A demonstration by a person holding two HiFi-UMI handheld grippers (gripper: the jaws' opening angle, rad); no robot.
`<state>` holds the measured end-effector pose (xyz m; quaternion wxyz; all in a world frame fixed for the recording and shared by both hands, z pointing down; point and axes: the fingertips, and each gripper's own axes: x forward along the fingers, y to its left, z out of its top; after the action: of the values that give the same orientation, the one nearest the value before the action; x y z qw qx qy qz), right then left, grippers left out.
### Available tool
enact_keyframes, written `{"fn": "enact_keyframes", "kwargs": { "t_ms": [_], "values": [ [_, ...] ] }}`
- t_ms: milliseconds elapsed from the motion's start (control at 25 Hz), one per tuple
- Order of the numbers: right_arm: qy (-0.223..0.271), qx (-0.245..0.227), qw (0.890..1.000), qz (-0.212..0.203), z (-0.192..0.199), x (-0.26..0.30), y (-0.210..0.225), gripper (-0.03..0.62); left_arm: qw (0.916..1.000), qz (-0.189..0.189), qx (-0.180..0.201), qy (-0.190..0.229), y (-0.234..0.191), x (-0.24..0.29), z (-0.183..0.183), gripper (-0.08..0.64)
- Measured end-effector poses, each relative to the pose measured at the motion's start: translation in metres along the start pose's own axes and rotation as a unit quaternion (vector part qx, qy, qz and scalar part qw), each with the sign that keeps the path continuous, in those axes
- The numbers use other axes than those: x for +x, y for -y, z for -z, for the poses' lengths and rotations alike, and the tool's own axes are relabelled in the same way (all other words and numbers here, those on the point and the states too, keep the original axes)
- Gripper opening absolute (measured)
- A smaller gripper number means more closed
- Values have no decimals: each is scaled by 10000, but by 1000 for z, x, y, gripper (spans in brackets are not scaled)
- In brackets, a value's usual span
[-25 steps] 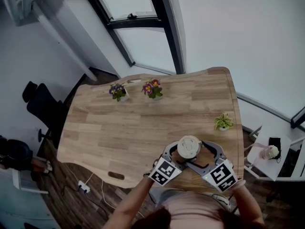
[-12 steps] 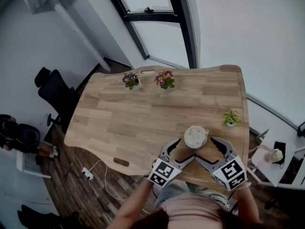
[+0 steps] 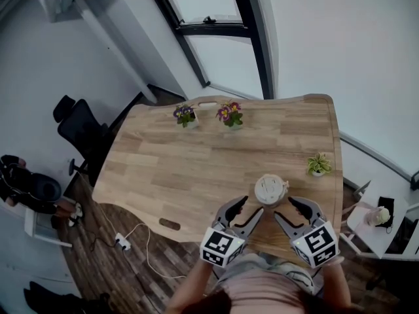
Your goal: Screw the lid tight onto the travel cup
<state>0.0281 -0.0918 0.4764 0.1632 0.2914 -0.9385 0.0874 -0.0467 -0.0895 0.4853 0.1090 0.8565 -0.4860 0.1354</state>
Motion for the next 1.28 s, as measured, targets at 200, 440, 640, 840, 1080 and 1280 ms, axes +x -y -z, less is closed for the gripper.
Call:
{"fn": "enact_keyframes", "kwargs": {
  "t_ms": [200,440,640,840,1080,1280],
  "values": [
    [47,-42,9997,227,-1,-9,-2,144,9995,-291,-86,24,-5,-14,-9,58],
    [214,75,9983,530,-15,-23,-6,56,9993,-365,-35,113,0,-35,-23,5],
    [343,130,9957,850,-27,-38,-6,14,9986,-431,-43,287,9,-51,-36,2],
    [470,263,9936,993,-40,-53,-10,0,9959,-708,-108,545,13,-68,-59,2],
    [767,438,9892,1174,-56,-74,-20,0,9935,-849,-122,745,28,-95,-72,0],
    [890,251,9886,1192,-67,-87,-33,0,9919,-993,-18,797,39,-114,-74,0]
  ]
}}
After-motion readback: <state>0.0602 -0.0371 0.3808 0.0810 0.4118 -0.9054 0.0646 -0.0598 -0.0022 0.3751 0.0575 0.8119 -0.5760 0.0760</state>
